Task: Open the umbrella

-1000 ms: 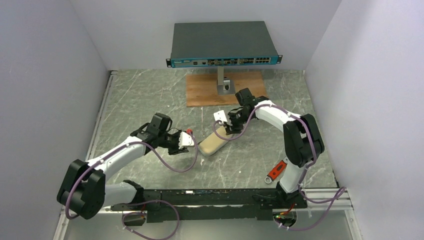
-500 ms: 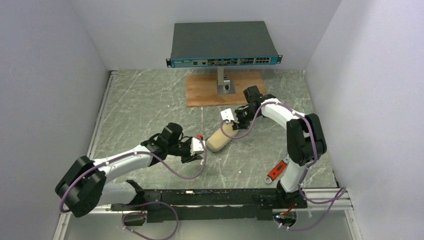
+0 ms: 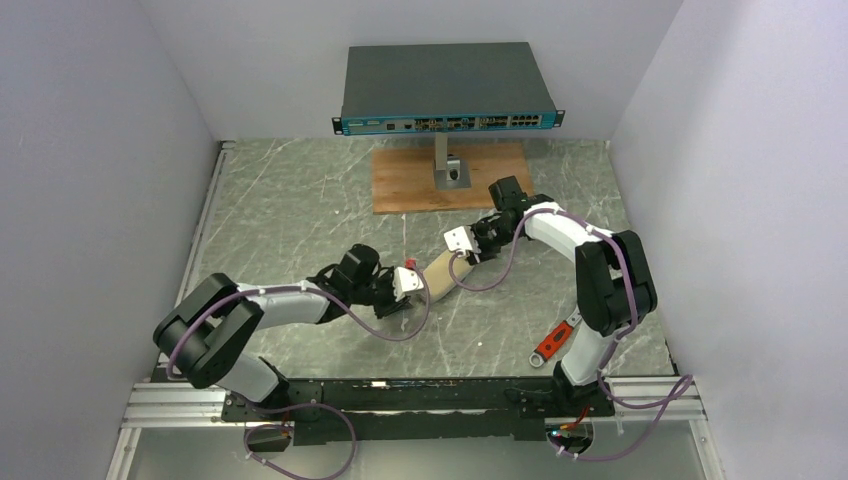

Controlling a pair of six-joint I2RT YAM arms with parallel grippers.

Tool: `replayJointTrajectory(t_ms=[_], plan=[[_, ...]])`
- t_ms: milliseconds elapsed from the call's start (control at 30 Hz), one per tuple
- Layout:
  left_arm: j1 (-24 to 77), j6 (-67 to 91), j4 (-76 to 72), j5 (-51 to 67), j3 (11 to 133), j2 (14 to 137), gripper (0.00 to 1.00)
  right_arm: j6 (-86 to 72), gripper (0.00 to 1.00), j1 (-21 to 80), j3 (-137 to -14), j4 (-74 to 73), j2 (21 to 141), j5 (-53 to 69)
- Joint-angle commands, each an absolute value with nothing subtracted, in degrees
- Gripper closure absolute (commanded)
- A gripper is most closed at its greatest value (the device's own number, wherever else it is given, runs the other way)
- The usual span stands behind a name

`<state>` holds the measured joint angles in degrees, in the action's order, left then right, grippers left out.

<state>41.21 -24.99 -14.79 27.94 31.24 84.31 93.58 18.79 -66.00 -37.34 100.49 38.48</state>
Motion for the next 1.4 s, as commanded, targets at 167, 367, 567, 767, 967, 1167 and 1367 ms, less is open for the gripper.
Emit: replayJointTrajectory(t_ms=[167,367,567,767,967,1167,1367], plan=[[37.2,-30.3,-17.3,29.8,37.4,88.7,0.69,102.9,0.56,18.1,-61.1,-36.2,102.9,33.2],[36.6,-36.9,-16.1,32.9,38.9,90.1,0.68,104.8,0.57,18.1,-61.8,-35.4,103.7,34.6],[36.7,-40.2,-15.6,35.8,40.0,92.2,0.68,107.2,0.57,17.6,-61.5,-35.0,103.5,35.8],[36.6,-44.1,-14.8,37.4,41.8,95.0,0.67,114.1,0.58,16.4,-59.9,-35.7,103.3,37.2],[37.1,-46.1,-12.8,38.8,44.0,96.5,0.65,119.9,0.58,15.5,-60.8,-37.9,104.4,39.0],[37.6,-45.6,-12.4,38.5,45.1,97.2,0.72,122.6,0.58,15.3,-61.3,-38.9,105.2,40.0],[37.8,-45.5,-10.6,37.0,45.5,96.8,1.0,122.6,0.6,15.0,-61.2,-40.0,105.3,39.1]])
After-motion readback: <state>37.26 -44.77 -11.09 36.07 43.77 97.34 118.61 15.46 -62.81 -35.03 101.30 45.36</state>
